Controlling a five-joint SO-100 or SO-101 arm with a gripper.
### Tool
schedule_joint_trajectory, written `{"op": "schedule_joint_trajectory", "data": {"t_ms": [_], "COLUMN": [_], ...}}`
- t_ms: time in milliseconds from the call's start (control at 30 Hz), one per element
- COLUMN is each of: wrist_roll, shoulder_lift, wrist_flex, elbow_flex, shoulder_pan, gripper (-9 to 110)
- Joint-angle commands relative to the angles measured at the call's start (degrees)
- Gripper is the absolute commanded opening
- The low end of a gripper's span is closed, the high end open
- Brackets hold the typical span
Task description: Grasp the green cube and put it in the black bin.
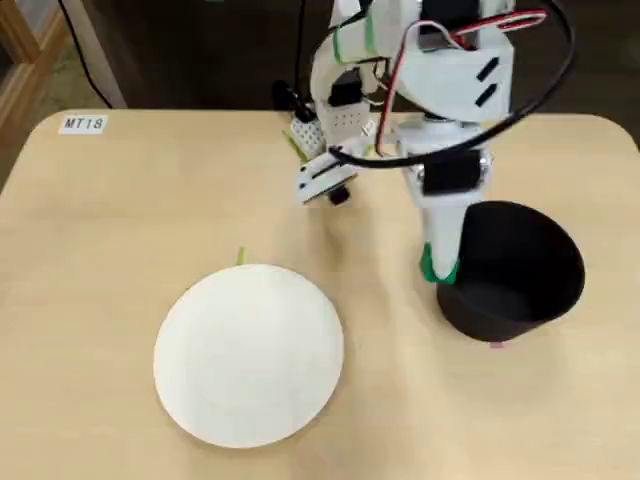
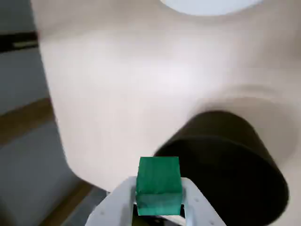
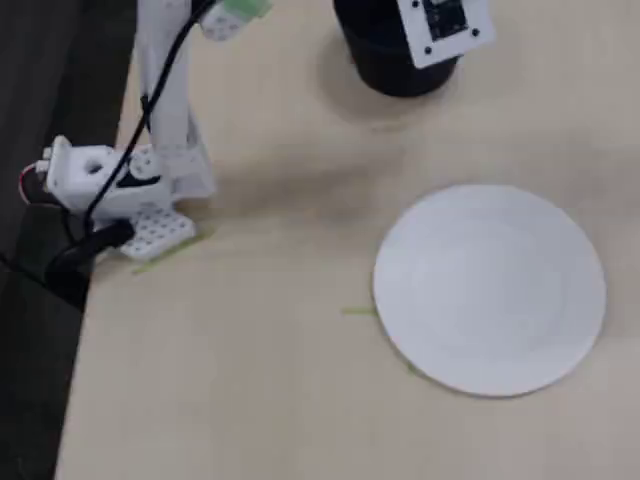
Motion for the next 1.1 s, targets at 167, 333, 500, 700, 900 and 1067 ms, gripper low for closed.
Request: {"op": "schedule_joint_trajectory", "data": {"t_ms": [167, 333, 500, 700, 900, 1067], "wrist_roll": [3.2, 3.9, 3.8, 4.2, 2.3, 0.5], "shoulder_lift": [4.0, 0.4, -1.0, -1.5, -1.8, -1.9], "wrist_flex": [0.0, -1.6, -4.6, -6.6, -7.1, -6.7], "elbow_flex": [8.5, 8.8, 8.8, 8.8, 8.9, 8.9], "shoulder_pan": [-12.4, -16.3, -17.3, -17.1, -17.5, -17.2], "gripper": [0, 0, 0, 0, 22, 37]}}
